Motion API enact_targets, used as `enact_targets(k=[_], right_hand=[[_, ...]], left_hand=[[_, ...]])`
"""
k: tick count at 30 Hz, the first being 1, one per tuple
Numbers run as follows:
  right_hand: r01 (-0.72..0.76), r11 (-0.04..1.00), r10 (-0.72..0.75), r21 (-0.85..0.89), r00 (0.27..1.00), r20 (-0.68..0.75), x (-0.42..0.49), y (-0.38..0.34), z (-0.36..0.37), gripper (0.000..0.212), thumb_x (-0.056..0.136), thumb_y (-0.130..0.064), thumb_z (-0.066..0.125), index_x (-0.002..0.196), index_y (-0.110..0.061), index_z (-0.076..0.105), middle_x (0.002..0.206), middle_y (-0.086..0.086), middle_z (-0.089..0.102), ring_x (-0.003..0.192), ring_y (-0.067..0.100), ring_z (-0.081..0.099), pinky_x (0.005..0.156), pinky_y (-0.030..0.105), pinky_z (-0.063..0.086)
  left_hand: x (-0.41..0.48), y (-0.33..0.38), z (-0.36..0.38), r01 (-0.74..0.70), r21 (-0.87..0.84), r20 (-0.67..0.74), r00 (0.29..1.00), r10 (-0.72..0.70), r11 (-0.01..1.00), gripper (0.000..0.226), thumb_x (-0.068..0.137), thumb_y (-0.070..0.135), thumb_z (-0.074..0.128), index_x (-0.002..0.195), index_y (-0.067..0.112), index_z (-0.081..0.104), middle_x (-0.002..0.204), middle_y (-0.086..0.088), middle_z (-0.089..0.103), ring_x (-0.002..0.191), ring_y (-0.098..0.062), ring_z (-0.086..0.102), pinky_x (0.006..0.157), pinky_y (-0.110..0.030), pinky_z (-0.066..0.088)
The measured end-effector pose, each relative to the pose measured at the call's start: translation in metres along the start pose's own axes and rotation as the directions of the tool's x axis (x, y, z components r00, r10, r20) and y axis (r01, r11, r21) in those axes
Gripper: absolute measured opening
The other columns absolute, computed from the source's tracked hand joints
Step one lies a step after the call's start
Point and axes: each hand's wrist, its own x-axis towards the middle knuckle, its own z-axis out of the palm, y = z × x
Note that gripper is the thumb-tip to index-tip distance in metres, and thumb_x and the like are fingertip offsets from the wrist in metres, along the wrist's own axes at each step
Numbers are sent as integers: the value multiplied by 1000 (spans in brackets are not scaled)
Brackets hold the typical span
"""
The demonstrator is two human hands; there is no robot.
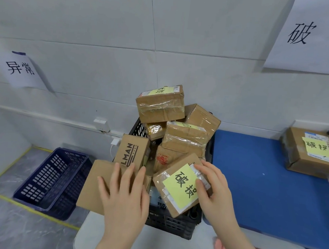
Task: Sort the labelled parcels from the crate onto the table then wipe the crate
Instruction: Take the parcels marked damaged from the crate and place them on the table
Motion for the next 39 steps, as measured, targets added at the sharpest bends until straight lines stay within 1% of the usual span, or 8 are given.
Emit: enact_targets(k=[5, 9, 14, 17, 22, 27, 35, 39], right_hand=[[-38, 998, 41, 47, 997, -73, -2, -1, 3, 50, 91, -9, 60, 122, -45, 45, 131, -28, 43, 124, -4, 42, 89, 5, 38], [-145, 989, 149, 39, 978, -143, -6, 3, 6, 42, 89, -17, 66, 121, -37, 48, 130, -14, 45, 118, -15, 38, 81, 3, 39], [-274, 952, 294, 140, 943, -157, -10, 3, 11, 35, 89, -24, 66, 119, -31, 50, 124, -10, 45, 110, -12, 47, 70, 11, 45], [-348, 918, 378, 191, 913, -155, -11, 2, 14, 35, 89, -32, 65, 120, -33, 48, 120, -11, 47, 106, 5, 56, 74, 19, 48], [-412, 876, 453, 252, 882, -132, -13, 6, 15, 39, 87, -40, 66, 121, -33, 49, 121, -12, 52, 107, 5, 58, 88, 37, 53], [-439, 829, 485, 347, 873, -57, -16, 9, 16, 33, 86, -40, 67, 114, -38, 51, 117, -9, 61, 104, 10, 62, 85, 40, 56], [-348, 786, 448, 511, 890, -84, -25, 7, 0, 25, 88, -22, 68, 111, -27, 60, 104, -12, 69, 99, 7, 66, 71, 23, 52], [-294, 764, 451, 575, 880, -150, -16, 6, -20, 19, 88, -19, 67, 106, -24, 64, 100, -2, 72, 97, 17, 69, 79, 37, 57]], left_hand=[[-1, -3, 3, 28, -143, -116, 992, -44, 989, 37, 88, 28, 45, 113, 8, 65, 127, -15, 55, 131, -39, 43, 112, -61, 18], [-3, -13, 5, 25, -274, -165, 984, -73, 961, 32, 85, 33, 54, 96, 5, 64, 114, -13, 57, 128, -38, 45, 114, -56, 21], [-13, -20, 4, 8, -208, -196, 979, -50, 978, 31, 85, 27, 51, 102, 12, 73, 121, -13, 62, 129, -35, 46, 114, -58, 19], [-18, -19, 0, 277, -188, -142, 942, -305, 942, 51, 74, 48, 53, 114, 22, 71, 137, -15, 52, 136, -41, 36, 110, -63, 11], [-15, -25, -6, 640, -463, 113, 729, -676, 613, 103, 51, 70, 62, 142, 29, 38, 160, -2, 10, 147, -28, 5, 114, -62, 17], [-10, -25, -14, 579, -596, 83, 734, -674, 557, 82, 70, 31, 83, 140, 28, 41, 154, 9, 14, 141, -15, 15, 111, -51, 30], [24, -25, -9, 367, -669, -31, 855, -518, 646, 57, 77, 37, 75, 127, 24, 51, 152, 9, 16, 137, -4, 17, 110, -38, 28], [35, -6, 2, 251, -637, -64, 925, -375, 729, 47, 80, 22, 76, 123, 18, 56, 151, 0, 21, 141, -18, 19, 108, -33, 23]])
